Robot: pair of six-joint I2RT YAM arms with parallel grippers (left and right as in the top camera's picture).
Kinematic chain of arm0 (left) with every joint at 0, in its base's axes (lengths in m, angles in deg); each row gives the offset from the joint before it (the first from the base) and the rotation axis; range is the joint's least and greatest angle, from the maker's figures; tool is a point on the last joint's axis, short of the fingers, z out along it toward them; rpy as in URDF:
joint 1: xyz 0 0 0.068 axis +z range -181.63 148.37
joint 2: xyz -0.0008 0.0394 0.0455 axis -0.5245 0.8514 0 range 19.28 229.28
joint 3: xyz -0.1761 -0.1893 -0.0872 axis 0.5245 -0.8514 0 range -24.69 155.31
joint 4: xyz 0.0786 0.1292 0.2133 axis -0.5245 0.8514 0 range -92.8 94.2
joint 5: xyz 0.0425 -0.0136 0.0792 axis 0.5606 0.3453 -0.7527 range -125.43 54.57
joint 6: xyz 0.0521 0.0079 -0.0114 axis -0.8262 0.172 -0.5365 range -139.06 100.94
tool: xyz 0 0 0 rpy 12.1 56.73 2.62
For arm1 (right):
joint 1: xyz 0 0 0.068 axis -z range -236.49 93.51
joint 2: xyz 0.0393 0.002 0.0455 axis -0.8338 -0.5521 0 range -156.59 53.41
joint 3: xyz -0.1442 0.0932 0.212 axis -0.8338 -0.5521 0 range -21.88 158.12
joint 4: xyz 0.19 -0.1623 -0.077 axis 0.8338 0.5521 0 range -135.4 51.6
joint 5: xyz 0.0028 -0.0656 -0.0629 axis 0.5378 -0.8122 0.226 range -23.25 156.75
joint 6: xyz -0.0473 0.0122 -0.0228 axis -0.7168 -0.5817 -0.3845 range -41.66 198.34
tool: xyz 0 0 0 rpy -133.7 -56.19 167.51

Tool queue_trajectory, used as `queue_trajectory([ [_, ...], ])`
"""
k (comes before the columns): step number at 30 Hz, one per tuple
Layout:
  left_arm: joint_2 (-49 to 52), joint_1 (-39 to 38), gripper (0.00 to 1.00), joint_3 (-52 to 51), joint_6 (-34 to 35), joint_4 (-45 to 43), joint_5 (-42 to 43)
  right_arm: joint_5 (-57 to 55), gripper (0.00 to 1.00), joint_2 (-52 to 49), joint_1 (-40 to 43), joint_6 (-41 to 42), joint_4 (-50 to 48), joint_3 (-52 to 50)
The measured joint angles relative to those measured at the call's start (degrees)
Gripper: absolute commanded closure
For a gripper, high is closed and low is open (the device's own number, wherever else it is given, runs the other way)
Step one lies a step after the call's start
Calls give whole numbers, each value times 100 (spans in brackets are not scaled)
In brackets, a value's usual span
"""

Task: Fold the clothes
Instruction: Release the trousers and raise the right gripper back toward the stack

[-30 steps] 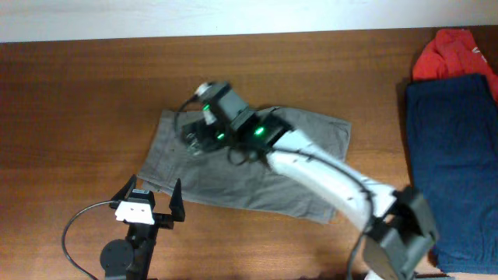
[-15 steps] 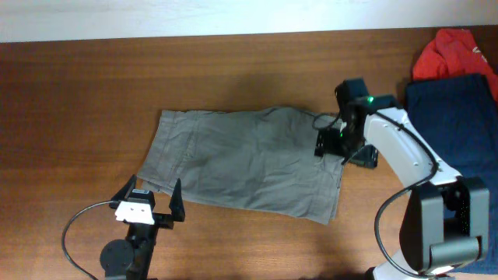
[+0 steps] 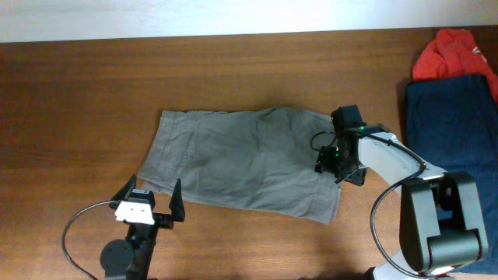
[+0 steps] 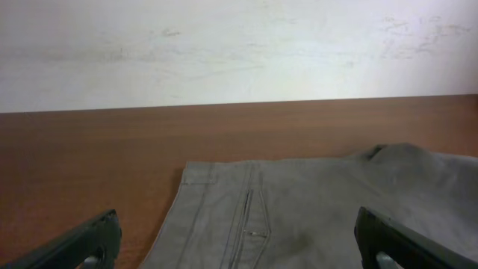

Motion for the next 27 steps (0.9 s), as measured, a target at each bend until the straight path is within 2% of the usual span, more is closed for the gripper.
queue_trajectory([
  [2, 0, 0, 1, 0, 0, 0, 0, 83, 80, 20, 0, 22, -138, -28],
  [4, 0, 0, 0, 0, 0, 2, 0, 199, 92, 20, -2, 39, -291, -42],
  [10, 0, 0, 1, 0, 0, 0, 0, -184, 91, -48, 0, -160, -365, 415],
  [11, 0, 0, 1, 0, 0, 0, 0, -341, 83, -52, 0, -179, -361, 588],
  [12, 0, 0, 1, 0, 0, 0, 0, -601, 67, -52, 0, -225, -363, 846],
  [13, 0, 0, 1, 0, 0, 2, 0, -785, 61, -52, 0, -267, -361, 1005],
  [15, 0, 0, 1, 0, 0, 0, 0, -1071, 20, -52, 4, -365, -319, 1303],
  [17, 0, 0, 1, 0, 0, 0, 0, -1185, 1, -52, 7, -439, -142, 1458],
  [21, 0, 0, 1, 0, 0, 0, 0, -1432, 2, -66, 9, -472, 553, 1805],
  [24, 0, 0, 1, 0, 0, 4, 0, -1631, 2, -111, 94, -470, 1447, 2785],
  [26, 0, 0, 1, 0, 0, 2, 0, -1668, 2, -101, 409, -470, 1513, 3314],
  [27, 0, 0, 1, 0, 0, 2, 0, -1676, 2, -101, 820, -472, 1532, 3451],
])
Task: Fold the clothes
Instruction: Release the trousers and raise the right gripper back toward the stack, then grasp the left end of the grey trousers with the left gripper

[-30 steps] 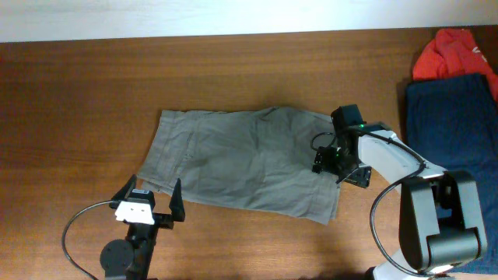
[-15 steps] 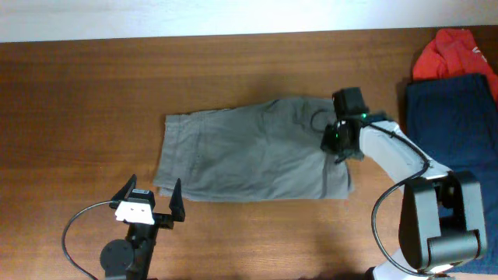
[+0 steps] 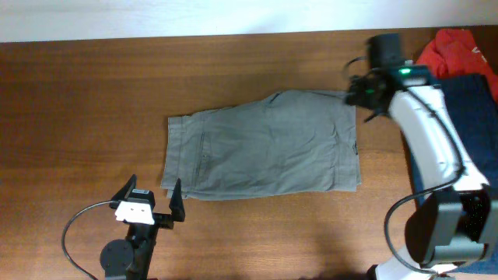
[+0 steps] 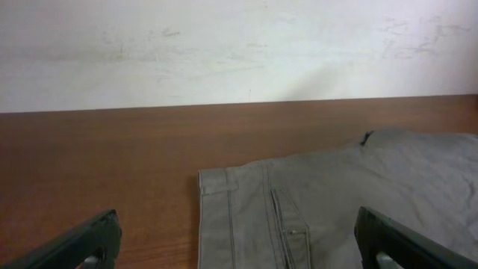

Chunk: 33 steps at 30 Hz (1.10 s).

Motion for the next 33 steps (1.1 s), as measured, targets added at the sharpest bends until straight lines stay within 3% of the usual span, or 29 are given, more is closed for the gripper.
queue_trajectory([
  [5, 0, 0, 1, 0, 0, 0, 0, -87, 2, -2, 1307, -2, 411, 0],
  [10, 0, 0, 0, 0, 31, -15, 179, -85, 2, -2, 1652, 2, 540, 0],
  [14, -4, 22, 1, -17, 323, -1080, 2378, -83, 2, -2, 1652, 2, 544, 0],
  [15, -4, 22, 1, -17, 352, -1259, 2608, -87, 2, -2, 1652, 0, 542, 0],
  [16, 9, 22, 1, 17, 581, -2055, 2955, -83, 2, -2, 1652, 0, 540, 0],
  [17, -4, 22, 1, 109, 691, -2072, 3018, -85, 2, -2, 1652, 0, 542, 0],
  [22, 1099, 22, 1, 1884, 636, -52, 2612, -85, 2, 0, 1652, -2, 542, -2],
  [26, 3222, 26, 1, 4063, 330, 1991, 1565, -68, 2, 0, 1652, 0, 551, -2],
  [27, 4015, 22, 1, 4874, 297, 2846, 1209, -57, 2, 0, 1652, 0, 551, -2],
  [30, 5873, 31, 1, 6142, 278, 3698, 608, -57, 2, 0, 1652, -2, 540, -2],
  [33, 7034, 122, 1, 6220, 282, 3755, 444, -59, 2, 0, 1652, 0, 535, -2],
])
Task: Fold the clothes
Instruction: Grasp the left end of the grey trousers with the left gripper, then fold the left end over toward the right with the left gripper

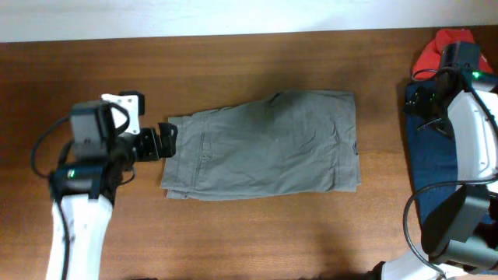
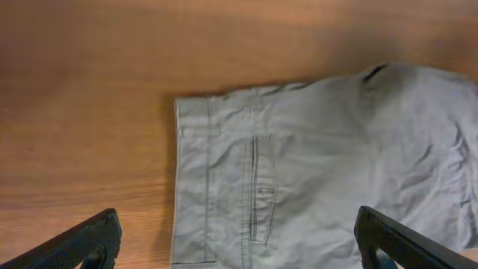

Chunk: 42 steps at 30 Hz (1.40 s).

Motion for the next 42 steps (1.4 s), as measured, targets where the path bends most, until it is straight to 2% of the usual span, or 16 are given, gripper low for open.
queue_trajectory([
  [4, 1703, 815, 1, 39, -96, -291, 973, 0, 2, 0, 0, 0, 7, 0],
  [7, 2653, 1025, 1, 39, -291, -348, 1410, 0, 2, 0, 0, 0, 7, 0],
  [16, 3731, 748, 1, 210, -885, -120, 1926, -2, 2, 0, 0, 2, 9, 0],
  [17, 3821, 691, 5, 286, -933, -74, 2009, 0, 2, 0, 0, 2, 9, 0],
  [19, 3998, 514, 42, 409, -1062, -44, 2238, 0, 2, 0, 0, -2, 7, 0],
  [20, 4063, 428, 51, 435, -1097, -63, 2238, -2, 2, 0, 0, 0, 2, 0],
  [21, 4144, 380, 68, 435, -1134, -63, 2297, 0, 2, 0, 0, 0, 9, 0],
  [22, 4218, 348, 78, 420, -1161, -55, 2280, 0, 2, 0, 0, 2, 4, 0],
  [23, 4242, 352, 96, 411, -1161, -42, 2177, 0, 2, 0, 0, 0, 7, 0],
  [24, 4280, 361, 99, 404, -1082, -35, 2061, 0, 2, 0, 0, 0, 4, 0],
  [27, 4286, 343, 99, 531, -684, 232, 1558, -2, 2, 0, 0, -2, 4, 0],
  [30, 4380, 352, 99, 1080, -236, 1113, 647, 0, 2, 0, 0, 0, 9, 0],
  [32, 4485, 494, 99, 1628, 131, 1816, -426, -2, 2, 0, 0, 0, 4, 0],
  [35, 4297, 588, 99, 2474, 413, 2774, -1403, 0, 2, 0, 0, 0, 7, 0],
  [42, 2865, 317, 99, 4111, 503, 4146, -1932, -2, 2, 0, 0, 0, 7, 0],
])
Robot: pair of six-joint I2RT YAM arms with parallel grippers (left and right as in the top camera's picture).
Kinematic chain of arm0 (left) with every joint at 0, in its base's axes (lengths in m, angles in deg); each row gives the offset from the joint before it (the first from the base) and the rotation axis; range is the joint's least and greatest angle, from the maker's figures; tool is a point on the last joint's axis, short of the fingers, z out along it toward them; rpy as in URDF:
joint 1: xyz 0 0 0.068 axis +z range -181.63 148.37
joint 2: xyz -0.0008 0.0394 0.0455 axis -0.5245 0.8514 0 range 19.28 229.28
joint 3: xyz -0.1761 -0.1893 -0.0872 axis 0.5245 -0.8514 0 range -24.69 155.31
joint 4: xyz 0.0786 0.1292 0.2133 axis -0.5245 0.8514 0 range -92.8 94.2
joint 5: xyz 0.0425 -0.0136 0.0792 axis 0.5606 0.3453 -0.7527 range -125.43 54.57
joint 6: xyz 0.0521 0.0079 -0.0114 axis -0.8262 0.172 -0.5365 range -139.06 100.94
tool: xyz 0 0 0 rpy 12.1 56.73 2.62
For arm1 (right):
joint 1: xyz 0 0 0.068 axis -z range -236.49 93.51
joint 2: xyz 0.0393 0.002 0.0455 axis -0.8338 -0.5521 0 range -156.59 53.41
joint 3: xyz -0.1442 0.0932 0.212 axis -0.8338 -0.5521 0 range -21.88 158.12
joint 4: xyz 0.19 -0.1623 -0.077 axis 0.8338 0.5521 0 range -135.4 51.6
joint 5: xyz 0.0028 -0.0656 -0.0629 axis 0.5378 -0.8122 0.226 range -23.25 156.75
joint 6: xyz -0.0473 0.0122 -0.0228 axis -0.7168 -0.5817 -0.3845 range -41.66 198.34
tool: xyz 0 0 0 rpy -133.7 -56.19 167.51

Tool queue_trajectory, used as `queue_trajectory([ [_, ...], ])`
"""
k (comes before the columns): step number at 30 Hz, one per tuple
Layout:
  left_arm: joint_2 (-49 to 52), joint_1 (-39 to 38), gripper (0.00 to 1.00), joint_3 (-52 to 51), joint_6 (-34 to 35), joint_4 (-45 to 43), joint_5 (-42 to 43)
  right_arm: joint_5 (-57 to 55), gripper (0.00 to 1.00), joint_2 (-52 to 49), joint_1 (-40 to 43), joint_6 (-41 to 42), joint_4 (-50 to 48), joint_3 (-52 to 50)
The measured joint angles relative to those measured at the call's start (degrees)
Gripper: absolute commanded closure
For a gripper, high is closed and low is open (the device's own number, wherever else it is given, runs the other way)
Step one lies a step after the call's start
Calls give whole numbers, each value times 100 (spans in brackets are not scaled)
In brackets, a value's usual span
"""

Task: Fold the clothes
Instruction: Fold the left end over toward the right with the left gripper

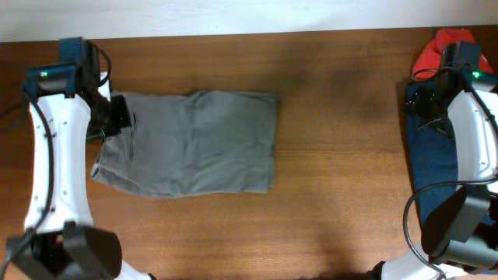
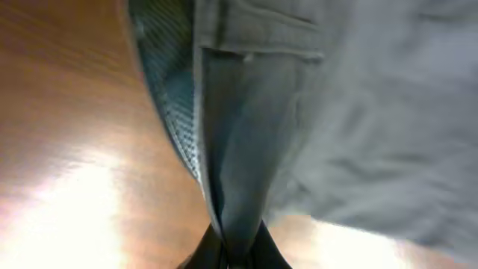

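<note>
Folded grey shorts (image 1: 194, 144) lie on the left half of the wooden table (image 1: 342, 155). My left gripper (image 1: 117, 117) is shut on their left waistband edge; in the left wrist view the pinched grey cloth (image 2: 246, 187) rises from between the fingertips (image 2: 233, 258) and the waistband lining shows. My right gripper (image 1: 424, 97) hovers at the far right over the dark blue garment (image 1: 451, 132), and whether it is open or shut does not show.
A red garment (image 1: 440, 54) lies at the back right corner beside the blue one. The white wall edge runs along the table's far side. Bare wood spans the middle between the shorts and the blue garment.
My left gripper was open at the shorts' left edge; now it is shut on the waistband. The shorts lie further left on the table. The right arm has not moved.
The shorts lay spread and crooked with my right gripper at their right side and the left arm parked at the front. Then they were folded, right gripper at the far right corner. The right arm went over the blue garment; the left reached the waistband, now gripped.
</note>
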Motion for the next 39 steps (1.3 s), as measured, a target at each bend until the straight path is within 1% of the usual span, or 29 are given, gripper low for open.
queue_trajectory([
  [4, -374, -852, 99, 260, 17, 229, -37, 0, 2, 0, 0, 0, 0, 0],
  [6, -348, -1097, 99, 232, 90, 151, -35, 2, 2, 0, 0, 0, 0, 0],
  [8, -260, -1425, 99, 173, 170, -151, 111, 2, 2, 0, 0, 0, 4, 0],
  [10, -35, -1617, 99, 149, 212, -581, 455, 2, 2, 0, 0, -7, 4, 0],
  [12, 162, -1768, 99, 146, 238, -807, 678, 0, 2, 0, 0, 0, 0, 0],
  [16, 778, -2271, 99, 146, 256, -977, 881, 2, 2, 0, 0, 0, 0, 0],
  [19, 1333, -2479, 99, 146, 256, -1051, 898, 0, 2, 0, 0, -2, 0, 0],
  [20, 1550, -2531, 96, 146, 256, -1058, 907, 2, 1, 0, 0, 0, 0, 0],
  [21, 1698, -2555, 57, 146, 256, -1062, 916, 2, 2, 0, 0, 0, 0, 0],
  [22, 1781, -2562, 30, 142, 258, -1067, 918, 2, 2, 0, 0, 0, 0, 0],
  [23, 1818, -2562, 30, 142, 273, -1067, 929, 2, 2, 0, 0, 2, 0, 0],
  [28, 1893, -2562, 30, 144, 291, -986, 1047, 2, 2, 0, 0, -2, 2, 0],
  [30, 1893, -2562, 29, 286, 293, -673, 1147, 2, 2, 0, 0, 2, 2, 0],
  [33, 1864, -2562, 28, 444, 289, -614, 1174, 0, 2, 0, 0, 2, 2, 0],
  [34, 1840, -2557, 31, 446, 271, -595, 1239, 2, 2, 0, 0, -2, 0, 0],
  [35, 1829, -2557, 36, 446, 262, -588, 1305, 2, 2, 0, 0, 0, 0, 0],
  [36, 1821, -2557, 43, 446, 229, -586, 1386, 2, 2, 0, 0, -2, 0, 0],
  [37, 1821, -2557, 62, 446, 190, -586, 1460, 2, 2, 0, 0, 0, 0, 0],
  [38, 1821, -2559, 76, 446, 164, -590, 1504, 2, 2, 0, 0, 2, 0, 0],
  [39, 1805, -2579, 87, 393, 125, -634, 1537, 2, 2, 0, 0, -4, 0, 0],
])
